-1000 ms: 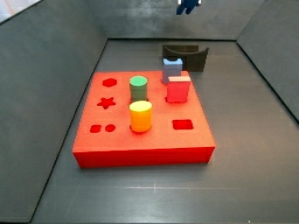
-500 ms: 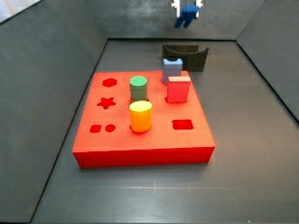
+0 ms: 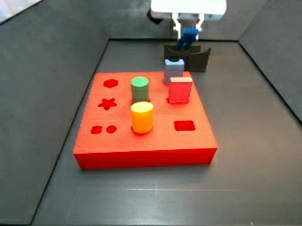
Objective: Pick up the square-circle object. Move up. Rotate the square-circle object. Place the square-circle object on the fixture. Regrasp the square-circle object. Move to above the board. Insert the square-circle object.
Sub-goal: Place the square-circle object on the fixture.
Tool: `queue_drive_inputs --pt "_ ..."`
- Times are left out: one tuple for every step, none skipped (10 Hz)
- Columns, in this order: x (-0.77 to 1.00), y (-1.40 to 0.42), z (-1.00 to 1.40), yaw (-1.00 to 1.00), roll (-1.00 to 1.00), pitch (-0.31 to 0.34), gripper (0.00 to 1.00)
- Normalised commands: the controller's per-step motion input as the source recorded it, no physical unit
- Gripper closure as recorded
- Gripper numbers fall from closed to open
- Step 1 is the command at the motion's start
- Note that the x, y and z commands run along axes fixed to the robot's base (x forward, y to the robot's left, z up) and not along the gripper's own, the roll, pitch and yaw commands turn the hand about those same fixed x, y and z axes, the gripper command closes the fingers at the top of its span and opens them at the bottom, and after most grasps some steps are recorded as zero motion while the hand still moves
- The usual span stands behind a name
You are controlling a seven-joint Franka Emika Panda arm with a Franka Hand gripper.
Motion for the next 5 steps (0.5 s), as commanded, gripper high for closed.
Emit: queue_drive_inputs --pt "0.16 0.11 -0.79 -0.17 -0.19 0.014 1.00" --pt "0.12 0.08 -0.54 -0.15 -0.18 -0.014 1.00" --pt "0.11 0.07 -0.37 -0.13 -0.18 -0.028 1.00" --pt "0.09 0.06 -0.17 -0.10 -0.15 -0.030 1.00" --pt "0.00 0.00 0.00 0.00 0.00 0.000 0.00"
